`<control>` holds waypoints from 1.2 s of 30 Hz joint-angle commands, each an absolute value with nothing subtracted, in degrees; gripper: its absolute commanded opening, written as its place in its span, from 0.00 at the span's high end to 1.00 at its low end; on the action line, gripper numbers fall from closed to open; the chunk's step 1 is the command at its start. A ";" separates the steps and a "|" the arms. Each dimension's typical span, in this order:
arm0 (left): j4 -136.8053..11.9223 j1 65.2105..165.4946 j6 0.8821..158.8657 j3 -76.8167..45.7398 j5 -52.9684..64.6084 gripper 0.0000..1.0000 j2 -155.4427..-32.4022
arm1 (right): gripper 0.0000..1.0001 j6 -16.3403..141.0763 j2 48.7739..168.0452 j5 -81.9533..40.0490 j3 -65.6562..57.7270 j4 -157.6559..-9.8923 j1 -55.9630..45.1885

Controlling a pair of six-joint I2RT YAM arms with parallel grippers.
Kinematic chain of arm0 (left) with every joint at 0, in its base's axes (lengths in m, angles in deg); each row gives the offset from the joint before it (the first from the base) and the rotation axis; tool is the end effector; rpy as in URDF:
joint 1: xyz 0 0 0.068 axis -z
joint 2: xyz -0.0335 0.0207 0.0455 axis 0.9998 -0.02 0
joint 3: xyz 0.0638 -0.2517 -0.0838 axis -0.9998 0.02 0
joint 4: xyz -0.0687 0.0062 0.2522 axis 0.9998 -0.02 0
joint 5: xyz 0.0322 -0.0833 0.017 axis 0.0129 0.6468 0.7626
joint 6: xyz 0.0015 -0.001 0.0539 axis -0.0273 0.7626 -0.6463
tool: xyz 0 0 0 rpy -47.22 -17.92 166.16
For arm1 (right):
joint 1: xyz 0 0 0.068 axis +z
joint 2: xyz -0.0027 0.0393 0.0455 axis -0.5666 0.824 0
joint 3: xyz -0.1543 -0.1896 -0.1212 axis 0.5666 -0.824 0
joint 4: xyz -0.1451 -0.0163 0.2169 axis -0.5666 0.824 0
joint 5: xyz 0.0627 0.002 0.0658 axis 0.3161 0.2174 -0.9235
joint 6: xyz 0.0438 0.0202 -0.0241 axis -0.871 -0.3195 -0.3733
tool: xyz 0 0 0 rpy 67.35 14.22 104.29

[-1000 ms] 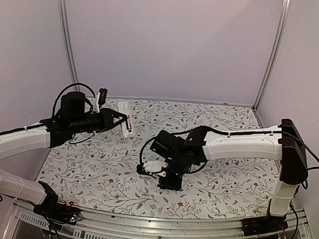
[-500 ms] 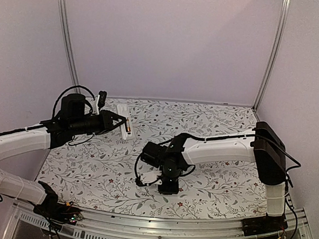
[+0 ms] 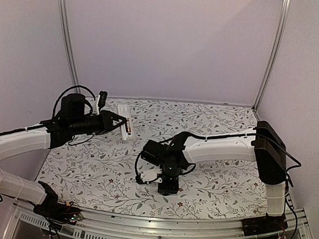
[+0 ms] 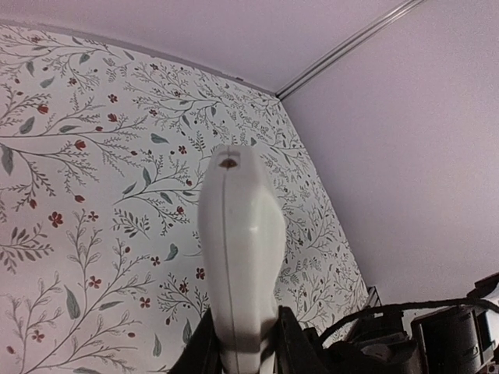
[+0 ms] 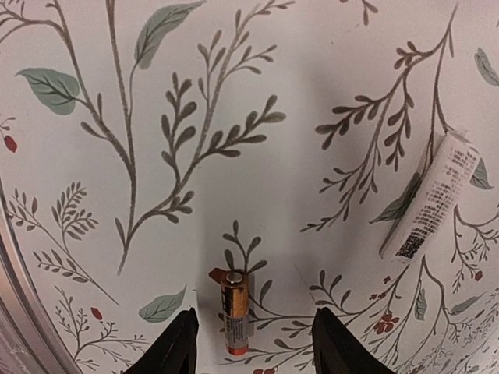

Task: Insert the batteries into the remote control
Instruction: Place the battery at the center of the board, then pass from the left arm to the right

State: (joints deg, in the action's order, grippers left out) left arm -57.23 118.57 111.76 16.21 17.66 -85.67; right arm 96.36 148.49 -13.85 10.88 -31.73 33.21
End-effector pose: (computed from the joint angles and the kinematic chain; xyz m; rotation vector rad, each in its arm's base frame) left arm 0.2239 -0.1418 0.2645 0.0098 2.0763 -1.1624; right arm 0.1554 0.3803 0.1572 -2.2362 2.0515 0.0748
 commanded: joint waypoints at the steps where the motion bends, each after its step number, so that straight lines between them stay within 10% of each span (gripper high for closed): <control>1: -58.03 117.94 109.45 14.63 20.10 0.99 -85.62 | 0.48 93.49 140.10 -13.65 11.23 -34.45 31.43; 10: -57.57 121.15 104.24 12.05 26.58 0.98 -86.81 | 0.41 81.68 116.63 -12.67 0.84 -45.01 24.95; 18: -52.81 126.49 98.47 10.68 35.98 0.95 -88.38 | 0.02 64.61 99.91 -26.45 -11.66 -61.37 16.58; 36: -48.38 139.11 91.84 1.81 42.14 0.96 -99.36 | 0.10 39.21 103.37 -59.85 -19.52 -85.83 10.42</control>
